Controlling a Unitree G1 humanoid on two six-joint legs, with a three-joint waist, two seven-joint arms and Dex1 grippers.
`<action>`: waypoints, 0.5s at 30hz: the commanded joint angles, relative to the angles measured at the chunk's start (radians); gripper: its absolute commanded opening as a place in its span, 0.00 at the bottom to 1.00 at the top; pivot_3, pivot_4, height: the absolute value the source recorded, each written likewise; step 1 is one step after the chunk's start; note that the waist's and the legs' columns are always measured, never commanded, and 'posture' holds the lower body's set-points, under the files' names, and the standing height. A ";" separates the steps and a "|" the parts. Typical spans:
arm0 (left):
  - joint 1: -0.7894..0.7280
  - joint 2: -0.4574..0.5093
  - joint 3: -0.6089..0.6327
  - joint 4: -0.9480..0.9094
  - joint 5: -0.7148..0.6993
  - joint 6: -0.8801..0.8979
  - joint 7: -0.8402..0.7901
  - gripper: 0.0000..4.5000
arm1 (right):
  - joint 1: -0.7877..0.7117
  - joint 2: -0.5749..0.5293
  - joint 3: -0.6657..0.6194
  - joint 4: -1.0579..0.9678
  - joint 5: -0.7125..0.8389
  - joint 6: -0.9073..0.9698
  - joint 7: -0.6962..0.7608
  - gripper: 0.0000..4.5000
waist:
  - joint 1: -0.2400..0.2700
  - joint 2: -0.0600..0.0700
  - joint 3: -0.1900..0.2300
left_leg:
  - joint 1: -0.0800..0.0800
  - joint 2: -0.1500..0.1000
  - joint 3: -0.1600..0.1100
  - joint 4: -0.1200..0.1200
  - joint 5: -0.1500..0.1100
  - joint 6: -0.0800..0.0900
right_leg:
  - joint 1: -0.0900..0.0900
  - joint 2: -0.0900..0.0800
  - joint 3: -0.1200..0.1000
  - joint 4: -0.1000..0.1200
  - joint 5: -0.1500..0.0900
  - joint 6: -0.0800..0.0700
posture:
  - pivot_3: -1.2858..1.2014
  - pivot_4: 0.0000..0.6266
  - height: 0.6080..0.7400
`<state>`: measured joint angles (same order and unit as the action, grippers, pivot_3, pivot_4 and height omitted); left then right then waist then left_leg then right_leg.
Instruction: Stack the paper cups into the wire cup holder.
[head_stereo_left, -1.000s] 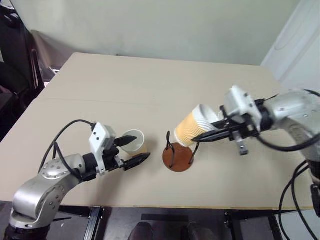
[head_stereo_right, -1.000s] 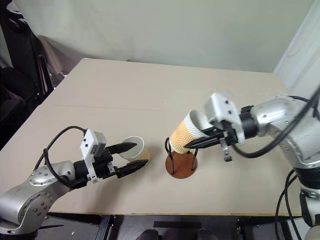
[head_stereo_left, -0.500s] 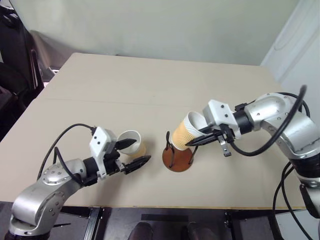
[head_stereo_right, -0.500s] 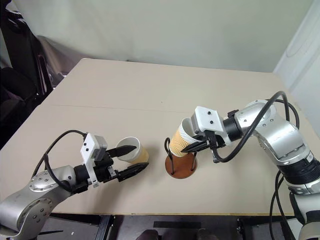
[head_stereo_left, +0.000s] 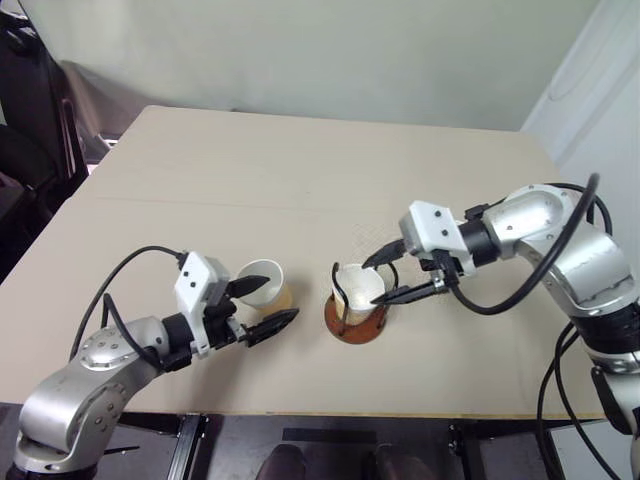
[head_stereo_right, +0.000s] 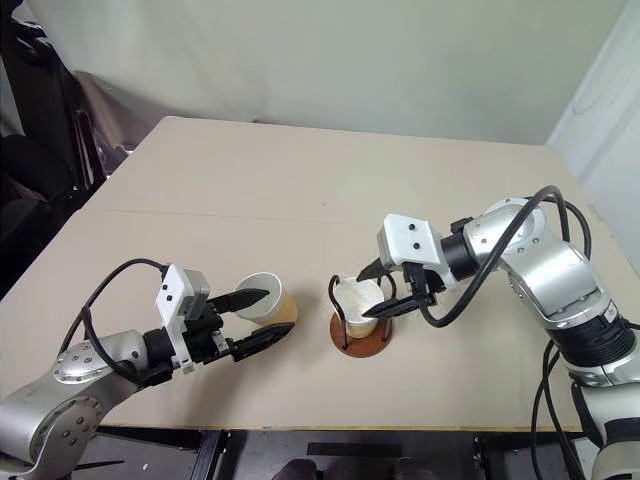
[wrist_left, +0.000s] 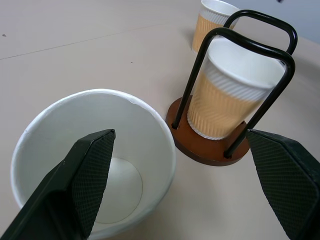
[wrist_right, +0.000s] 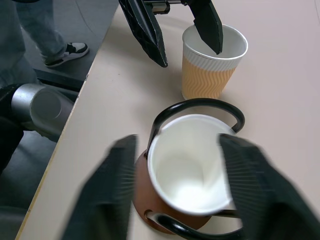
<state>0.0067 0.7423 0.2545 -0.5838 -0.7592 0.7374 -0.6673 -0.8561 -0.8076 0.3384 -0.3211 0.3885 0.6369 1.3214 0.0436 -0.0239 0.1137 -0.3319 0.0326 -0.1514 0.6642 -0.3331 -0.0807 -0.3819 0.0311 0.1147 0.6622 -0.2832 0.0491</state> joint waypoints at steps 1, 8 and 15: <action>-0.008 0.003 0.020 -0.030 -0.013 -0.013 -0.001 1.00 | -0.026 -0.007 -0.075 0.019 0.008 0.001 -0.023 0.91 | 0.000 0.000 0.000 | 0.000 0.000 0.000 0.000 0.000 0.000 | 0.000 0.000 0.000 0.000 0.000 0.000 | 0.52 0.24 1.00; 0.004 0.008 0.032 -0.033 -0.015 -0.011 -0.005 1.00 | -0.044 -0.101 -0.200 0.336 -0.094 -0.069 -0.113 0.91 | 0.017 0.000 0.000 | 0.000 0.000 -0.001 0.000 0.000 0.000 | 0.000 -0.003 0.000 0.000 0.000 0.000 | 0.52 0.24 1.00; -0.012 0.010 0.022 -0.026 -0.018 -0.009 -0.013 1.00 | -0.004 -0.151 -0.162 0.493 -0.210 -0.164 -0.082 0.91 | 0.015 0.002 0.001 | -0.001 0.000 0.001 -0.002 0.000 0.000 | -0.001 -0.002 0.001 0.000 0.000 0.000 | 0.52 0.24 1.00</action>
<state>0.0049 0.7445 0.2646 -0.5842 -0.7608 0.7379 -0.6735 -0.8457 -0.9352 0.1876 0.1793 0.1938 0.5013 1.2246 0.0587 -0.0221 0.1148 -0.3323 0.0328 -0.1497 0.6627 -0.3330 -0.0811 -0.3833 0.0287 0.1156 0.6628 -0.2831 0.0489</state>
